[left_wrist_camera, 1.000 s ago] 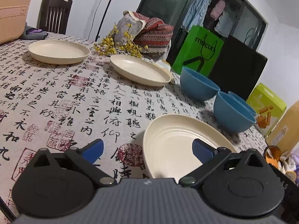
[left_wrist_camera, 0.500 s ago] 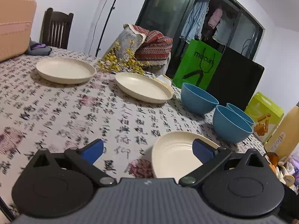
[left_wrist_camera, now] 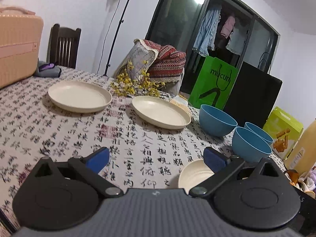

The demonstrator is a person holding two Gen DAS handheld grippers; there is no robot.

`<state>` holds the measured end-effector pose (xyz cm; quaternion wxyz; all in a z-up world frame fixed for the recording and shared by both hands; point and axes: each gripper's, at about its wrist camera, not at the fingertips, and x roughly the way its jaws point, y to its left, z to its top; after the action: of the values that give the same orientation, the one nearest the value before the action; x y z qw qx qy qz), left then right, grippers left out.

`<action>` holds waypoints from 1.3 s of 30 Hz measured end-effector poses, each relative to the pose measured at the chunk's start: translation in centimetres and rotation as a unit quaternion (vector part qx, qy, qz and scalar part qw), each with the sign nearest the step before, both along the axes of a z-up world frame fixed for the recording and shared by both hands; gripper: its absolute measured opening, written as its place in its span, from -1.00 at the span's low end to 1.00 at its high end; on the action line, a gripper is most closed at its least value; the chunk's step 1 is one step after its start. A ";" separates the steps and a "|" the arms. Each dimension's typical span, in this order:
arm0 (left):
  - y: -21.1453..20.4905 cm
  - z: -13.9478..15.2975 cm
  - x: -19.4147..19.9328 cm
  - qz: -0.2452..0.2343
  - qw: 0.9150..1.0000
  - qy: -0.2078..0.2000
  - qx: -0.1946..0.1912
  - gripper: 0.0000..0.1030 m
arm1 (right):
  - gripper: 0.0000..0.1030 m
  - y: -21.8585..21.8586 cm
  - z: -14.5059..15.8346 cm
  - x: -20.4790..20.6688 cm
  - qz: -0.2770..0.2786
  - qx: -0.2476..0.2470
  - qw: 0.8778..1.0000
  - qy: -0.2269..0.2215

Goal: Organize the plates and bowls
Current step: 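Pull both grippers back and move them toward the remaining cream plates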

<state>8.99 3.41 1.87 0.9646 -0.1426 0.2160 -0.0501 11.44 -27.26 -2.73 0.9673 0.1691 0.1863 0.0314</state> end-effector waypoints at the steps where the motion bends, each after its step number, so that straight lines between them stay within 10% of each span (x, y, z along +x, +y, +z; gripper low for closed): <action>1: 0.1 0.2 0.0 0.002 1.000 -0.002 0.003 1.00 | 1.00 0.2 0.2 0.1 0.001 -0.006 1.000 -0.001; 39: 7.5 5.8 3.6 0.049 0.998 -0.028 0.029 1.00 | 1.00 9.1 7.1 6.7 0.076 -0.052 0.995 -0.024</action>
<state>12.59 10.89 7.71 0.9754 -0.1233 0.1827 -0.0001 18.17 -18.14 4.40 0.9737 0.1035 0.1770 0.0993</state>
